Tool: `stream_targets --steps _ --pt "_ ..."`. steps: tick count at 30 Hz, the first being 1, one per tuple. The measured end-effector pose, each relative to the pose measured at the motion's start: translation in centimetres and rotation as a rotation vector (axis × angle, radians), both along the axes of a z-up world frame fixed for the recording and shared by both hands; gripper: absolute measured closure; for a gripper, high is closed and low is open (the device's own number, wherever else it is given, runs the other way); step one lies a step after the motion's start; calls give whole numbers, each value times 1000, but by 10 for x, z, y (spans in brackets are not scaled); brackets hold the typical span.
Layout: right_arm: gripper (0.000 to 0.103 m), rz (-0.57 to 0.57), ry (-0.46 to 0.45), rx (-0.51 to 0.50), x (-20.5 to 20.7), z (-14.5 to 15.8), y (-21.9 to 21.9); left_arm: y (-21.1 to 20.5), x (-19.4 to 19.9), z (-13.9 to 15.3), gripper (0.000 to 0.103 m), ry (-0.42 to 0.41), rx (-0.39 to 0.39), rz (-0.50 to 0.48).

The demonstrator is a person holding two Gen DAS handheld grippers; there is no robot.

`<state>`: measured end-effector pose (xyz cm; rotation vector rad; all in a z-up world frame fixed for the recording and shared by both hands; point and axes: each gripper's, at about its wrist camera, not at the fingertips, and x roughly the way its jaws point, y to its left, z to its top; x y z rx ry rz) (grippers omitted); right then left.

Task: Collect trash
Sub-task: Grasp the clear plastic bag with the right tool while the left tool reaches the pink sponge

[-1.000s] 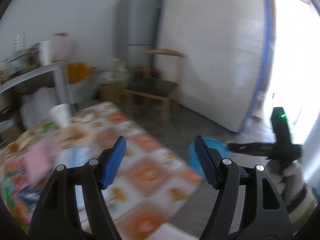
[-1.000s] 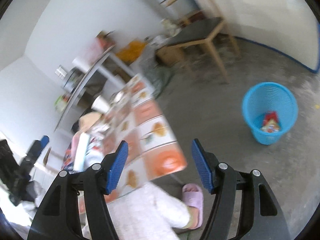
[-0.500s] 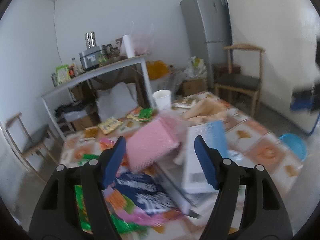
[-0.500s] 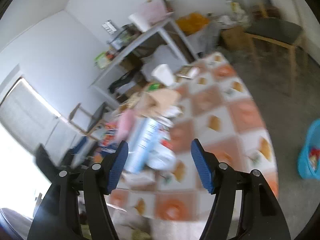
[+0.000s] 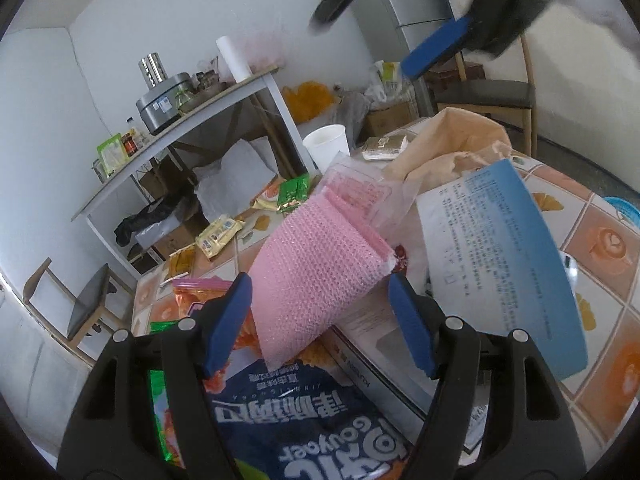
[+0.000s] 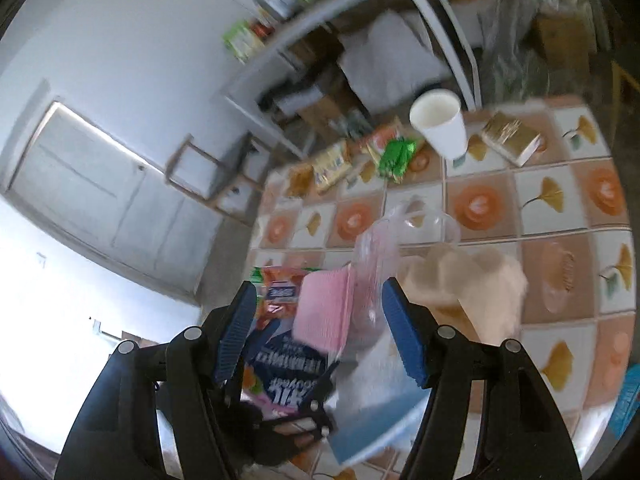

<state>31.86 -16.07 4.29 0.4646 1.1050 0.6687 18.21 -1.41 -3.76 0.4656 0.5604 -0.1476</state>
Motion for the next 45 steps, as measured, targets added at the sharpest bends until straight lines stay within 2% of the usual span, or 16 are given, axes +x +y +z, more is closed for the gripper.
stream_targets --steps 5,10,13,17,22,25,29,32,37,41,45 --pt "40 -49 128 -91 58 -35 22 5 10 -1 36 22 -16 24" --pt "42 -57 230 -134 84 -70 32 7 13 -3 36 30 -29 25" --pt "56 -45 274 -111 85 -80 33 7 15 -3 36 30 -34 30" --pt "66 -21 298 -70 81 -84 36 4 15 -5 36 37 -47 32" --pt "86 10 305 -24 72 -84 40 0 15 -6 35 43 -40 28" --pt "94 28 307 29 67 -82 41 0 15 -7 35 53 -48 21" --pt "96 46 305 62 64 -79 44 0 14 -8 35 60 -57 18" --pt "96 53 290 68 61 -74 45 -2 12 -8 39 62 -54 7" --pt "97 43 257 67 61 -68 42 -6 9 -9 58 66 -44 -9" --pt "97 31 235 72 60 -62 36 -4 8 -7 66 61 -47 -4" --pt "98 12 207 77 60 -56 29 -3 8 -4 82 57 -49 -2"
